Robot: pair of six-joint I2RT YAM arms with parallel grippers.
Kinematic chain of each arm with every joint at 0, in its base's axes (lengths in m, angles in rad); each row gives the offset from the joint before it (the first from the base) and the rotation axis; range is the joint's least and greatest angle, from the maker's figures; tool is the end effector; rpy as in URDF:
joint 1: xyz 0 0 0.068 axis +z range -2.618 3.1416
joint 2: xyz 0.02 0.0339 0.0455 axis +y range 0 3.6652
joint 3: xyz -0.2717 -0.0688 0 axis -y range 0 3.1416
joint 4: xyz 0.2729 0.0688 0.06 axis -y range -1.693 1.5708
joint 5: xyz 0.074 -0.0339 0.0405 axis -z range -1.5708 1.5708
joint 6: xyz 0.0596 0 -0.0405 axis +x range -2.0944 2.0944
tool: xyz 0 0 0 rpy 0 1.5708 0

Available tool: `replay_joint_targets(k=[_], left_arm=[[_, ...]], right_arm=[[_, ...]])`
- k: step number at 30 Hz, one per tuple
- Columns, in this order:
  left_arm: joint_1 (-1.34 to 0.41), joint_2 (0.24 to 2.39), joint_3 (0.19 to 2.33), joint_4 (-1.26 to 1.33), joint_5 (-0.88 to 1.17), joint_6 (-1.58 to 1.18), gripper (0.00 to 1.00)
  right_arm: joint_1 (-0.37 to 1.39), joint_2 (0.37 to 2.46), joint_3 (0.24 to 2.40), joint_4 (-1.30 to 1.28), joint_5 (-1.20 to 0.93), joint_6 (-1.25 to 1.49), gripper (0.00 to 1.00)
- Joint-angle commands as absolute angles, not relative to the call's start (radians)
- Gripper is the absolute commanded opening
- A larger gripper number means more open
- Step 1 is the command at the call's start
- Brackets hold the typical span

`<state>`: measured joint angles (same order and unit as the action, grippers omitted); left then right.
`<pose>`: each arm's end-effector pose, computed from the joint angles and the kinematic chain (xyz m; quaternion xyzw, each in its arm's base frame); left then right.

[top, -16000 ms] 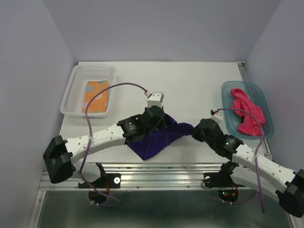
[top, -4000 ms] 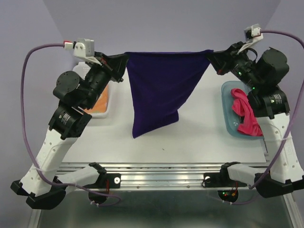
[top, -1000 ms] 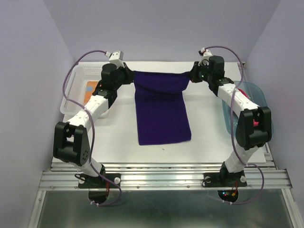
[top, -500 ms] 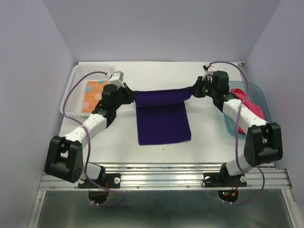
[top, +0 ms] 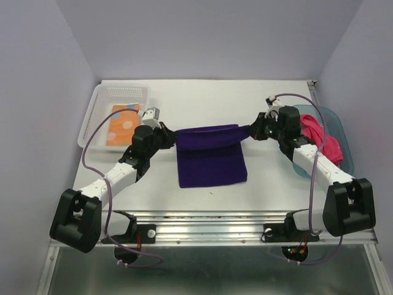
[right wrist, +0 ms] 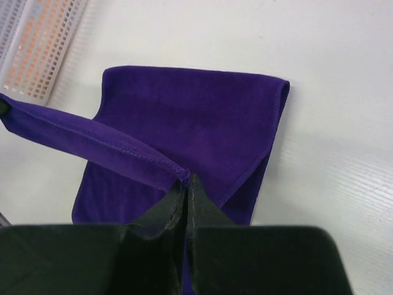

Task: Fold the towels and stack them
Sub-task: Fold the towel

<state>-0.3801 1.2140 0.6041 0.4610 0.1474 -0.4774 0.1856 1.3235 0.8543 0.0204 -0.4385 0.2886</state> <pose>0.2889 -0.1249 0.2412 0.0112 0.7571 -0.3213 0.5687 0.3288 0.0875 0.2515 -0.0730 0.8313 0.3010 0.4615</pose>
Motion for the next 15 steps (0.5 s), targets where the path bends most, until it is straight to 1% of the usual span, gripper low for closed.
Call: replay_joint_targets(k=[1, 11, 15], left_arm=[[-0.416, 1.195, 0.554, 0.537, 0.106, -0.506, 0.0], [-0.43, 1.22, 0.447, 0.566, 0.084, -0.56, 0.0], [-0.454, 1.21, 0.391, 0.6, 0.091, -0.595, 0.0]], right_arm=[[0.193, 1.305, 0.802, 0.08, -0.442, 0.298, 0.01], [0.204, 1.341, 0.701, 0.114, -0.425, 0.374, 0.01], [0.206, 1.315, 0.654, 0.123, -0.419, 0.403, 0.01]])
